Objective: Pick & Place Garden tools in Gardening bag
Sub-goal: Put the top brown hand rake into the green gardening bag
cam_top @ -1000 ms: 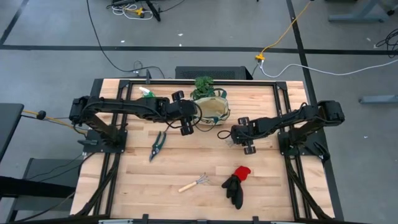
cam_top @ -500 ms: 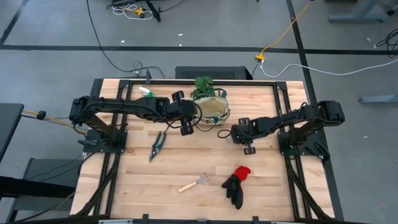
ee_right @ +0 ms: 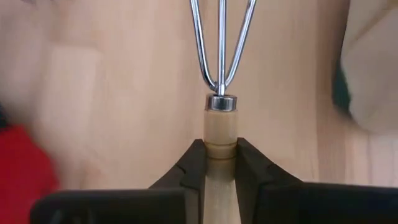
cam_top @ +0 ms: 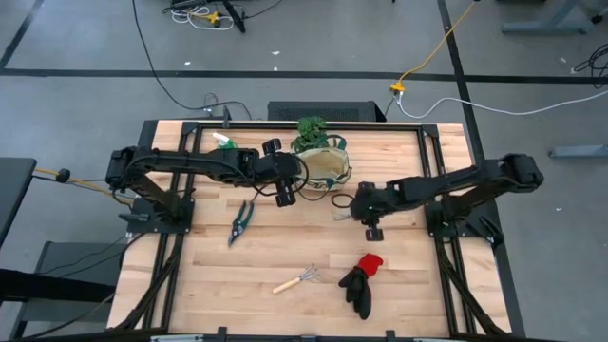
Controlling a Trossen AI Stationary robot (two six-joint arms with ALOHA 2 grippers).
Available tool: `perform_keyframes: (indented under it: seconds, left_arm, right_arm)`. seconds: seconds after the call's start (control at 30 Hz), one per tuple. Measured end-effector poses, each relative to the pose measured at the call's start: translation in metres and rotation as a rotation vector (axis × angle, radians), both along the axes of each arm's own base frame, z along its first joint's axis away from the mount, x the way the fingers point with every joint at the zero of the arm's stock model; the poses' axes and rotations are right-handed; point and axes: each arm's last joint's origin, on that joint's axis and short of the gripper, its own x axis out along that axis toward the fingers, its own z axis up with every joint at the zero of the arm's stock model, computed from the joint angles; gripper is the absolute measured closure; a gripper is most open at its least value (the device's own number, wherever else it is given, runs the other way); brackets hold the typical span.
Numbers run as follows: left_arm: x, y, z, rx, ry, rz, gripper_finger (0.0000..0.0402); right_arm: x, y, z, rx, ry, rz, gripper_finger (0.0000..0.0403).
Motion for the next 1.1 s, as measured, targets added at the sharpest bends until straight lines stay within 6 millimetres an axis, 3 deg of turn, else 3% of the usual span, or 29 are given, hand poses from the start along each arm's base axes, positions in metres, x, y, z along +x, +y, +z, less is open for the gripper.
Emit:
perform_keyframes:
  seconds: [0.47, 1.1]
  left_arm:
    - [0.000, 0.000, 0.000, 0.000, 0.000, 0.000, 0.0342]
    - [0.000, 0.000, 0.000, -0.001, -0.001, 0.001, 0.0342]
  right_arm:
    - [0.003, 0.007, 0.070, -0.031, -0.586, -0.028, 0.0358]
    - [0.021, -0.025, 0.095, -0.182, -0.908, -0.255, 0.0360]
